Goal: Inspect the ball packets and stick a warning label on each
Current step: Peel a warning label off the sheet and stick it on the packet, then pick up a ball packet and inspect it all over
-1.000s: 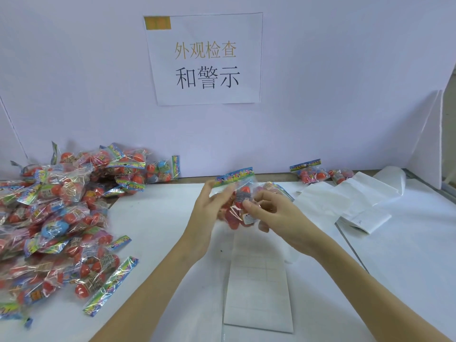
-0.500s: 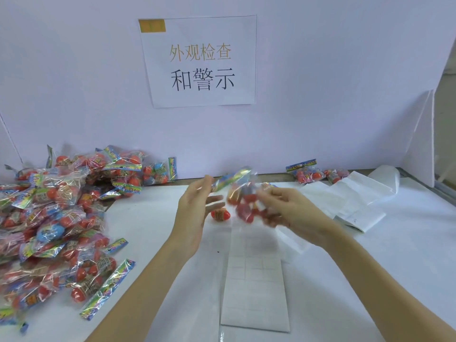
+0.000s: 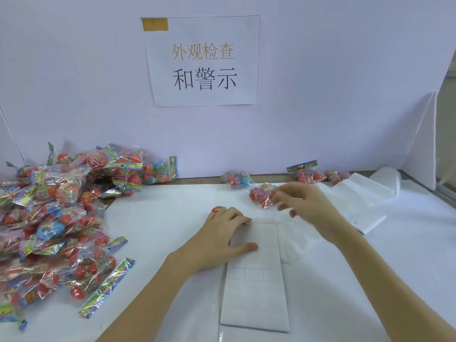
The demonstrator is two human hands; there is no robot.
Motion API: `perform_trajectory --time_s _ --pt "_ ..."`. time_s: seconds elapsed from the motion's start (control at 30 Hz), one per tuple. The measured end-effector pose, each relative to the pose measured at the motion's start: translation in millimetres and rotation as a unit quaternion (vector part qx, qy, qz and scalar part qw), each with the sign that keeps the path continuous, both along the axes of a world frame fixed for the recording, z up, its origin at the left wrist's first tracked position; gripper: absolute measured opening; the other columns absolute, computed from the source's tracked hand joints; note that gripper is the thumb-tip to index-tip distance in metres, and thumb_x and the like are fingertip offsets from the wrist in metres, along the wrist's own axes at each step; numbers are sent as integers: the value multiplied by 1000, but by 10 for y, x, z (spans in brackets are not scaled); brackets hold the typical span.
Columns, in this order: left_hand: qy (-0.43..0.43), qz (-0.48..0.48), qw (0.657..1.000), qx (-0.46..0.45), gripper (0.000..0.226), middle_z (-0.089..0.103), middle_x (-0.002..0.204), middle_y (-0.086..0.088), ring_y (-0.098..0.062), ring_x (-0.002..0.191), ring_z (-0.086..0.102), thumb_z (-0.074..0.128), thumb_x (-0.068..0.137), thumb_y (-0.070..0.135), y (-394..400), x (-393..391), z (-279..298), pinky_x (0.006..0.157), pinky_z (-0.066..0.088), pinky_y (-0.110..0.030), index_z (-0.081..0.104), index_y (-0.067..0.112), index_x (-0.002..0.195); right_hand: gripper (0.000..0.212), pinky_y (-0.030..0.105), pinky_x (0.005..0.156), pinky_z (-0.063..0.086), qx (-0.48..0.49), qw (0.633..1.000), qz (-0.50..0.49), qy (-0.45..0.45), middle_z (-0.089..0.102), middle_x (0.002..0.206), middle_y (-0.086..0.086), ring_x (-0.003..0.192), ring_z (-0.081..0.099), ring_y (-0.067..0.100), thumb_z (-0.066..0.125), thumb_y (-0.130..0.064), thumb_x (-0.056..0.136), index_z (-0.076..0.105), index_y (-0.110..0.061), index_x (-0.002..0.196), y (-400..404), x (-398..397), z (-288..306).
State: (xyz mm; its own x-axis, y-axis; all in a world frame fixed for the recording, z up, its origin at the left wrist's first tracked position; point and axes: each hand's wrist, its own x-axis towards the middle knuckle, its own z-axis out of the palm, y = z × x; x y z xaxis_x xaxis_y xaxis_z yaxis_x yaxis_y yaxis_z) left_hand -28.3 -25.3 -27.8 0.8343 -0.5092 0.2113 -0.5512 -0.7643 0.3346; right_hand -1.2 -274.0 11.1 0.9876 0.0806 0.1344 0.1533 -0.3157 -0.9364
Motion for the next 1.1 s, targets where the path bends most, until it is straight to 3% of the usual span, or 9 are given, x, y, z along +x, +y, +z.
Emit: perform_trajectory --time_s 0.07,0.17,0.33,0.57,0.73,0.8,0.9,0.97,1.1 --pt "48 12 998 -31 65 43 125 10 -9 126 33 66 91 63 4 9 -9 111 26 -22 52 31 145 10 6 64 45 -183 982 20 -31 74 85 -16 76 67 5 70 -21 99 79 -24 102 89 2 -142" --pt "68 23 994 -87 55 43 117 12 -8 119 37 79 85 54 -16 -6 39 104 33 -21 58 32 132 13 2 70 42 -266 962 51 -35 68 91 -21 79 61 -5 66 -26 101 78 -26 107 191 12 -232" --pt "27 51 983 -176 27 59 101 17 -10 106 51 78 92 26 -31 -29 111 97 36 -26 53 30 102 31 10 60 43 -153 987 51 19 70 72 -16 65 61 -2 61 -24 104 73 -30 76 230 -7 -229" --pt "-312 100 895 -303 40 64 103 1 -22 89 61 53 80 -22 -8 -104 304 69 49 -33 50 14 96 23 26 64 55 -59 998 -17 11 71 99 -1 70 70 13 58 -35 105 61 -23 125 296 -24 -124" --pt "-423 13 873 -242 38 70 123 -3 -20 105 63 47 85 -18 -143 -277 423 80 48 -20 48 17 98 63 34 70 61 162 947 139 240 74 107 15 86 74 29 52 -65 100 68 -12 129 185 -78 14" --pt "-449 -24 869 -209 26 73 122 -6 -21 105 65 39 99 -8 -244 -339 424 88 50 -23 50 16 100 50 36 82 61 187 925 216 249 70 127 15 104 70 30 62 -44 103 63 -9 138 124 -86 47" --pt "-429 -71 875 -214 14 75 118 -6 -20 104 66 45 103 4 -299 -385 433 89 53 -25 51 16 102 35 40 109 52 245 934 158 209 65 139 15 113 63 27 61 -5 102 66 -8 137 80 -27 37" --pt "-403 -102 888 -195 5 75 111 -3 -21 100 69 60 100 15 -305 -419 406 81 58 -32 60 13 104 38 38 99 57 311 925 97 196 69 128 15 102 66 26 60 0 100 67 -13 135 63 -2 31" --pt "-359 -164 896 -203 49 72 107 -4 -23 98 68 53 103 50 -342 -469 378 75 53 -37 71 4 104 46 34 78 56 347 928 37 130 67 113 12 87 63 24 60 4 98 68 -24 134 56 0 39"
